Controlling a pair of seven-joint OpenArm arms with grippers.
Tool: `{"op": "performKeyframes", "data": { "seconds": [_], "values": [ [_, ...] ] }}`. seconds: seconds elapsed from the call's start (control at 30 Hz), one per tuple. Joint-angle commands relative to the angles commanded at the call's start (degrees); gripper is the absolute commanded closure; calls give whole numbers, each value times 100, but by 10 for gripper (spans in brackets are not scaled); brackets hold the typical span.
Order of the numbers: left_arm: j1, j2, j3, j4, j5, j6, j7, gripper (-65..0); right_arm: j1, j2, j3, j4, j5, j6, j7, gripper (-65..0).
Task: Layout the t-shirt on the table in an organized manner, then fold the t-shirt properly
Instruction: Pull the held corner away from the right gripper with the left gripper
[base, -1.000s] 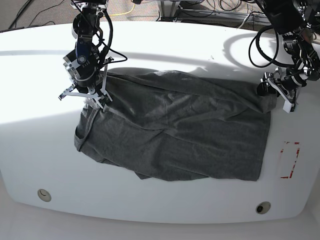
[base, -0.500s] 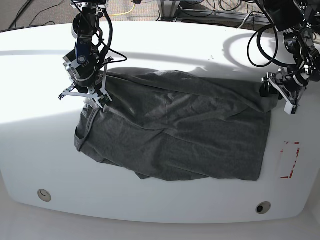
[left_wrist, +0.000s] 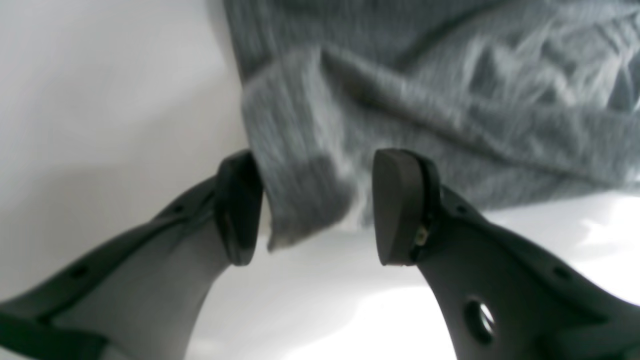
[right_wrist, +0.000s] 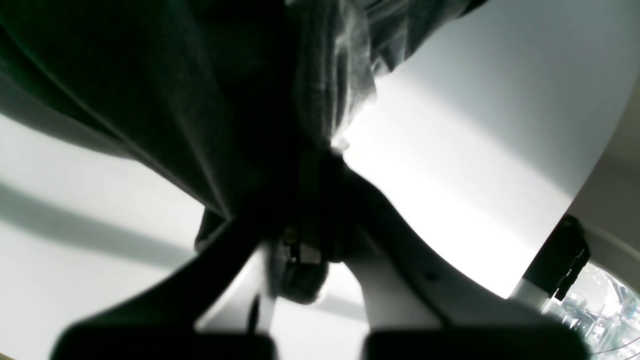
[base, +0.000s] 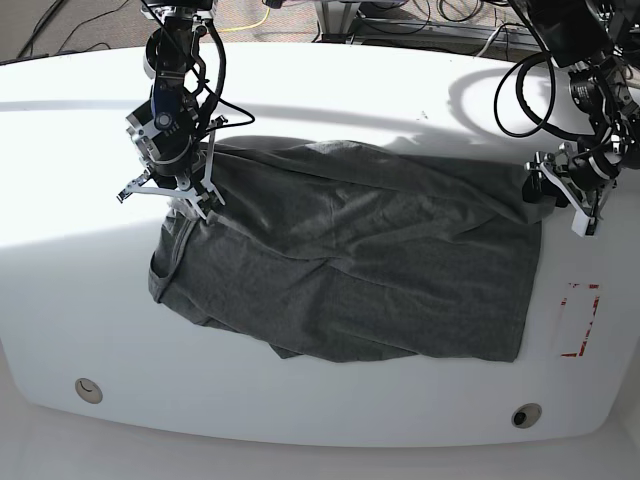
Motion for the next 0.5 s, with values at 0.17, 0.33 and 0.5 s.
{"op": "performKeyframes", "data": {
  "seconds": [0.17, 0.33, 0.5],
  "values": [
    [-158, 0, 18, -255, 0, 0, 0, -326, 0, 0, 0, 0, 0, 0, 0, 0],
    [-378, 0, 141, -659, 0, -9, 0, -326, 0, 0, 0, 0, 0, 0, 0, 0],
    [-378, -53, 378, -747, 0, 0, -9, -326, 0, 0, 18, 0, 0, 0, 0, 0]
  ]
}}
